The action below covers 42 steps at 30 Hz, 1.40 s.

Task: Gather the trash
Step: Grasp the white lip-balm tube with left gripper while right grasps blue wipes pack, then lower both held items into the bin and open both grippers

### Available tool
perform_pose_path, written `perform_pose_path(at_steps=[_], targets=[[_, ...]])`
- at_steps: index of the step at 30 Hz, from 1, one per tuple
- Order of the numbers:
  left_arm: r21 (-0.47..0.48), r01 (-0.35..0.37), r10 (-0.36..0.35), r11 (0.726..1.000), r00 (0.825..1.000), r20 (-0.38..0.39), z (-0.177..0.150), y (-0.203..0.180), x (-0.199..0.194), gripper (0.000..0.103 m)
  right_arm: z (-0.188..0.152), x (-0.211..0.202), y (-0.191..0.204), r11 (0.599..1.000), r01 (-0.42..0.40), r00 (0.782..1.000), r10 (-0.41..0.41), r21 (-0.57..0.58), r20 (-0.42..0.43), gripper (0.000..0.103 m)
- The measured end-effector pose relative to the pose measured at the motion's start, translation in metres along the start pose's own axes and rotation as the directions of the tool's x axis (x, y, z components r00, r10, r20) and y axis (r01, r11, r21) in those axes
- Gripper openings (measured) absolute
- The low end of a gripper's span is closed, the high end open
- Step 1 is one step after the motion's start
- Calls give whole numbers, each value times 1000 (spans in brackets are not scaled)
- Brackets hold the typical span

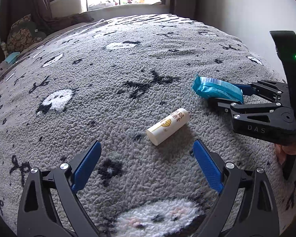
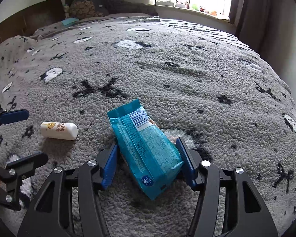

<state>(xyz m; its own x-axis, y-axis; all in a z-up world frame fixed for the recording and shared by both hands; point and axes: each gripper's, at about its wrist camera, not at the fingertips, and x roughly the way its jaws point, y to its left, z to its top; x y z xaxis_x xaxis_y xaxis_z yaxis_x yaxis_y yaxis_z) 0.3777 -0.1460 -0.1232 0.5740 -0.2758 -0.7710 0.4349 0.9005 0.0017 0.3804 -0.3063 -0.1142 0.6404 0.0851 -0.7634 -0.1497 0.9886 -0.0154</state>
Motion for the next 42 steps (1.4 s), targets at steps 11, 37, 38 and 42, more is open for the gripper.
perform_pose_path(at_steps=[11,37,38,42], targets=[[1,17,-17,1000,999,-33,16,-19,29,46,-4,-40,-20,998,44,997,-46,42,65,53],[104,28,-41,994,990,133,-120,-54,-202,18,-151,-267,43,989,147,961,-140,-15,239,52],[112,27,-43,993,989,144,-128,-56,-211,18,-158,-275,47,989,147,959,-139,-15,247,52],[118,48,-69,992,982,178,-162,-67,-245,18,-184,-302,66,992,123,953,-115,-10,280,52]])
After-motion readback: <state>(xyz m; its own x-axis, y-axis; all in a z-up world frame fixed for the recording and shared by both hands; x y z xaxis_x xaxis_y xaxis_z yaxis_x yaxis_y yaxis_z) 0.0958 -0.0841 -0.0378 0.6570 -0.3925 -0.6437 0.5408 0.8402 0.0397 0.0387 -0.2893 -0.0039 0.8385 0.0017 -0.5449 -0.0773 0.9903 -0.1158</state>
